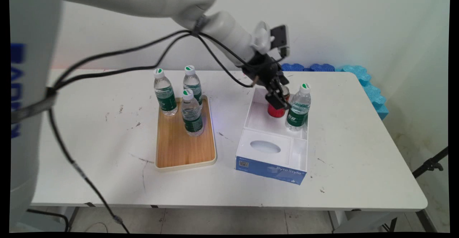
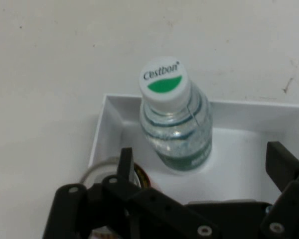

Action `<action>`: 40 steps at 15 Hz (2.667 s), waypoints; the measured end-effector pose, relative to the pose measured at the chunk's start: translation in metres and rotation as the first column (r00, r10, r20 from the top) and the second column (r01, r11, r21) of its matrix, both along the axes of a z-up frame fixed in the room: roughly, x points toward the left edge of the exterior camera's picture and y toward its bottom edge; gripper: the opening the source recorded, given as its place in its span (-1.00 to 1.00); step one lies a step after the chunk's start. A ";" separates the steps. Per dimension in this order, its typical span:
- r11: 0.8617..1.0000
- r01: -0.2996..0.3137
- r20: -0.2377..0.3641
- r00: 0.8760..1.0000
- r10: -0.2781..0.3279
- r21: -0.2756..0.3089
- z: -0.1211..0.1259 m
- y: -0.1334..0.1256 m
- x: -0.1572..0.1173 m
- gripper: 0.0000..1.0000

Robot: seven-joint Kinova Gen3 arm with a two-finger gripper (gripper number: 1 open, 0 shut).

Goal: Pick up the green bottle from the white box, then place the picked object on the tray

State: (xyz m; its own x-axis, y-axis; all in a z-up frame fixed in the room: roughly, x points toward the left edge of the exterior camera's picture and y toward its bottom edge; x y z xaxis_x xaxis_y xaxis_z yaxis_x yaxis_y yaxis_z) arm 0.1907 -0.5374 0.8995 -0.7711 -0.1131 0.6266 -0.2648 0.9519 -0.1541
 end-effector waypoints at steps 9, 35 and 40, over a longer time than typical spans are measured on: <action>0.999 0.050 0.009 0.999 -0.050 0.004 -0.045 -0.035 -0.043 1.00; 1.000 0.011 -0.136 0.991 -0.011 0.001 0.074 0.043 0.050 -1.00; 0.999 -0.006 -0.140 0.990 0.013 0.046 0.082 0.106 0.129 -1.00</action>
